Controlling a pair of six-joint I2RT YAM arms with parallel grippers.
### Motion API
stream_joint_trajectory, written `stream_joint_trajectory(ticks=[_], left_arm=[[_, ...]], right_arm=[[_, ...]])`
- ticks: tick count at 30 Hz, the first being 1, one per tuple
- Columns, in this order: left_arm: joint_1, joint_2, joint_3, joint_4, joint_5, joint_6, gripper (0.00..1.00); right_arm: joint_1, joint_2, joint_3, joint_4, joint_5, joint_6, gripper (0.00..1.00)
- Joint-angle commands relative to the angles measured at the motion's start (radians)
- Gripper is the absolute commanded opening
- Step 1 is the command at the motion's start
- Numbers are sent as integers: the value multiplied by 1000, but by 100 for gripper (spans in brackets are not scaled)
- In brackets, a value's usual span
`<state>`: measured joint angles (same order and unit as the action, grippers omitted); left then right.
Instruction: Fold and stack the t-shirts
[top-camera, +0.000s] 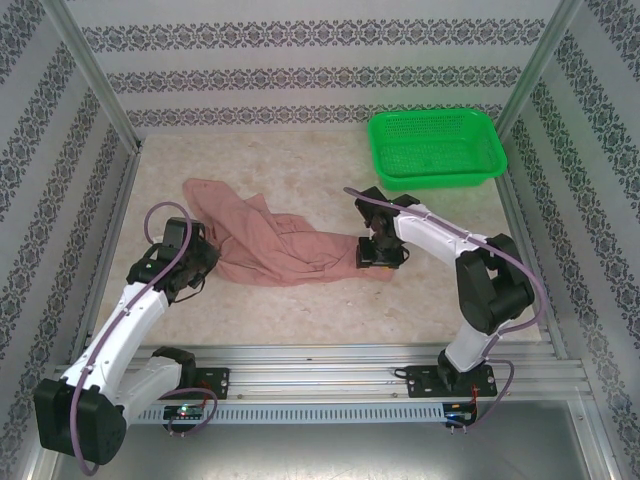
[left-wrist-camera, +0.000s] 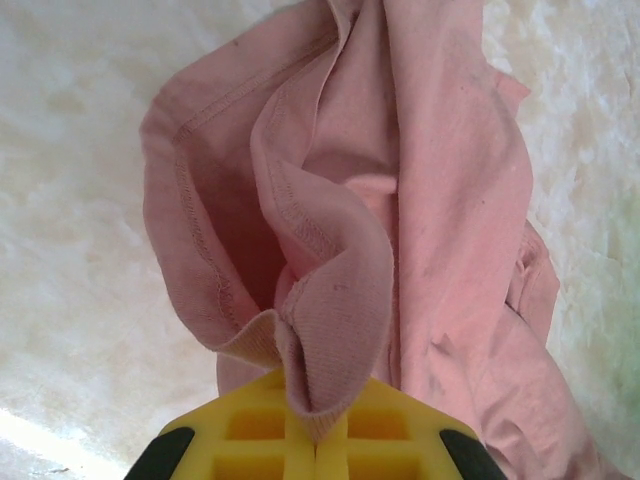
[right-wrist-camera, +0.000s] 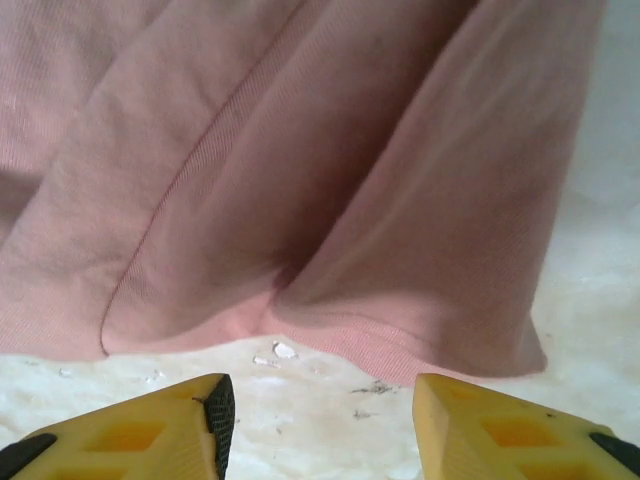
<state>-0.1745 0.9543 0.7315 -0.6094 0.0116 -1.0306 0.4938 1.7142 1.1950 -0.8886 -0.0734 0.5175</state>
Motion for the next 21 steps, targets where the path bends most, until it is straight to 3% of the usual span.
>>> stream_joint_trajectory(ticks=[1, 9, 14, 21], left_arm=[[9, -25, -11, 26, 13, 33, 0], [10, -46, -41, 32, 33, 36, 0], [25, -68, -51, 19, 45, 46, 0], [52, -79, -55, 9, 60, 66, 0]], right_arm=[[26, 28, 34, -21, 73, 35, 50], [82, 94, 49, -7, 130, 75, 47], [89, 115, 29, -6, 171, 83, 40], [85, 90, 10, 8, 219, 90, 20]])
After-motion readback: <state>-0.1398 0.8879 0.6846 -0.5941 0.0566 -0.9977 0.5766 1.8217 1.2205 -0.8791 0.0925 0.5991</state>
